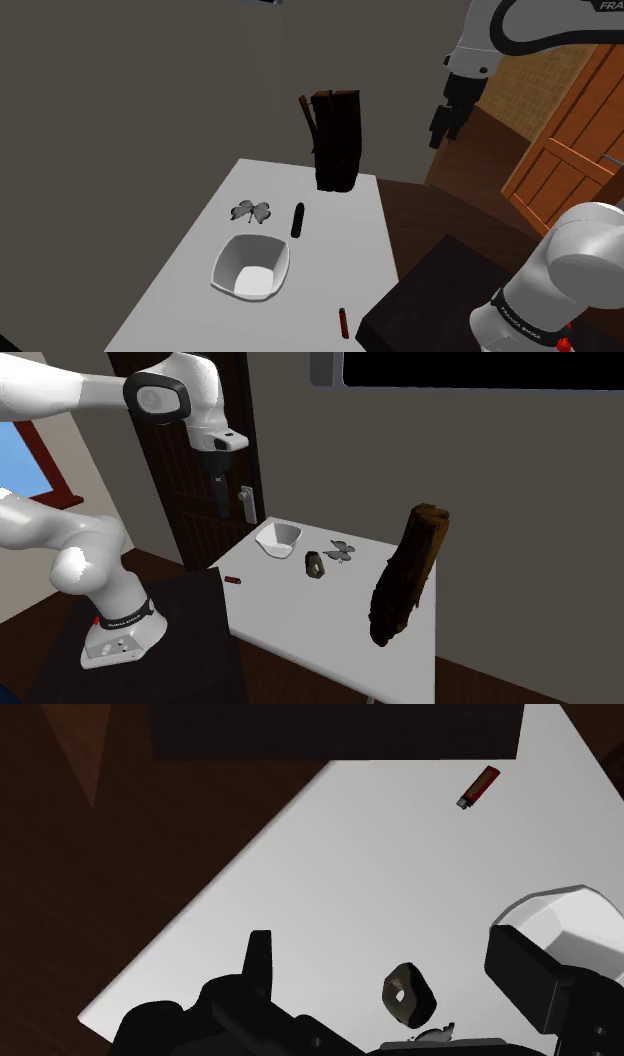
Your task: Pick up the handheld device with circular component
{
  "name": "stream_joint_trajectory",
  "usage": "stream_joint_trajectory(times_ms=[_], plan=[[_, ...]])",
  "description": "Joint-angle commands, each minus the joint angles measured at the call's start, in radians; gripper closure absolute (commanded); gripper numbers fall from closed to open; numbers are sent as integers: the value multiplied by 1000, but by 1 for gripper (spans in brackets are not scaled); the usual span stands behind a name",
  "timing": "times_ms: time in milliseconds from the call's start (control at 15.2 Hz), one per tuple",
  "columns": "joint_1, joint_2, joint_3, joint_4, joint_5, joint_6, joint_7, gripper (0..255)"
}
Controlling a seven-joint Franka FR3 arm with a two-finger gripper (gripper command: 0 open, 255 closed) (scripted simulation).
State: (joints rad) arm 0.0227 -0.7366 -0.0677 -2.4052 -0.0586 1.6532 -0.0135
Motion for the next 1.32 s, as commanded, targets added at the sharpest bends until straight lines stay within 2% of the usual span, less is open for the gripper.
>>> stream_joint_trajectory(times_ms=[0,660,1254], plan=[[0,0,0,0,0,0,0,0],[29,210,90,-118,65,371,172,0],[42,520,167,-83,75,686,329,0]])
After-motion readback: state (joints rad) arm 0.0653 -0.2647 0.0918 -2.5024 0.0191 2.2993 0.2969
